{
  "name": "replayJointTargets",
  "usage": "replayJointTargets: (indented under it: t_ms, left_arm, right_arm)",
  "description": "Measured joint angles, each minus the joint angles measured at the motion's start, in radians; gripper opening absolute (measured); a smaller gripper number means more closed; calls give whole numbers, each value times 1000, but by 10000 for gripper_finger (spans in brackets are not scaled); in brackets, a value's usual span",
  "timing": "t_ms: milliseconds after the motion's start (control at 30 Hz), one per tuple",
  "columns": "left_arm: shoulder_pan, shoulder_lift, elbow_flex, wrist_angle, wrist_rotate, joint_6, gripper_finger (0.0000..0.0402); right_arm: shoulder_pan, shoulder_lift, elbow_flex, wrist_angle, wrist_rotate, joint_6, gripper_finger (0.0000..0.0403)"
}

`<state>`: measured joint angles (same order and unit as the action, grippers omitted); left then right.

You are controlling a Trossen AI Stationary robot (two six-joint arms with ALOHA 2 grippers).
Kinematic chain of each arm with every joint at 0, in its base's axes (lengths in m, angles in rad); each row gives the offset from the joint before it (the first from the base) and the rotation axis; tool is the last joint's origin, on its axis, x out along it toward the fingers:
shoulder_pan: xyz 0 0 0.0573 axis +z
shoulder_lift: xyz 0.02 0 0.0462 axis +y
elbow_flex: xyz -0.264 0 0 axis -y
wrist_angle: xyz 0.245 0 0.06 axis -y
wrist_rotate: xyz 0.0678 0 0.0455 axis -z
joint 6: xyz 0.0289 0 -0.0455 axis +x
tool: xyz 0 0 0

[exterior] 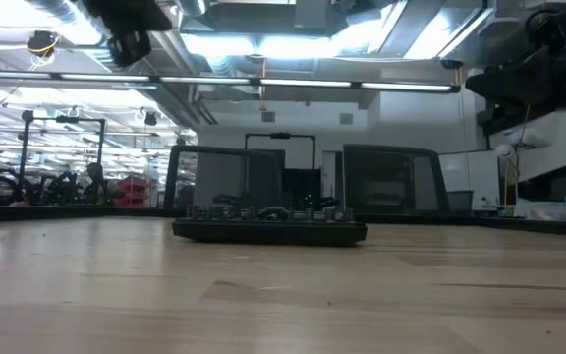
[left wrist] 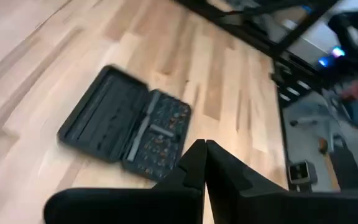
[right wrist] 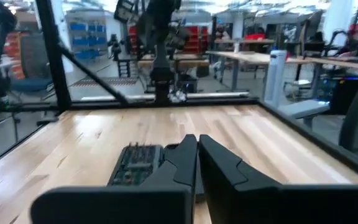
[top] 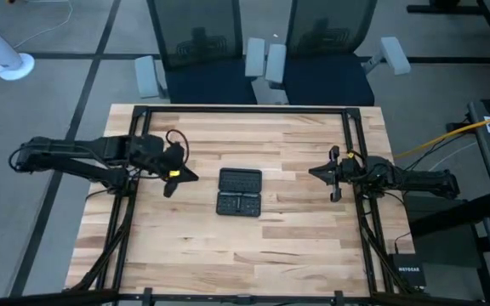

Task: Prefit tool cases
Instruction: Remove the blue socket bit from the black prefit tool case

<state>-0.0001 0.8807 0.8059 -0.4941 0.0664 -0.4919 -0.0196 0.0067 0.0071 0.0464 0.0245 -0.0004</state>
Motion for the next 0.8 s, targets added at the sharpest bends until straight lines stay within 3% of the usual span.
replayJointTargets:
  t_ms: [67,133,200,267,300,367,567,667,800]
  left_arm:
    - [-7,1,0,-6,-42,-50,0]
    - [-8,3,0,3,-74,-109,0]
    - [-8,7,4,13,-92,-142,0]
    - [-6,27,24,11,-103,-141,0]
    - [-2,44,39,9,-103,-124,0]
    - [10,97,89,-18,-87,-62,0]
    - [46,334,343,-342,-43,262,0]
    - [61,425,409,-463,-37,402,3]
    - [83,502,401,-544,29,462,29]
  right_arm:
    - [0,1,0,112,-4,26,21]
    - [0,9,0,347,31,126,21]
    - [0,29,9,613,145,254,21]
    - [0,60,62,676,266,371,21]
    - [-1,76,104,638,271,389,21]
    - [0,153,227,479,173,390,21]
    - [1,620,641,-44,-124,399,21]
    - [0,832,828,-261,-158,384,21]
    - [0,1103,1060,-650,-179,294,21]
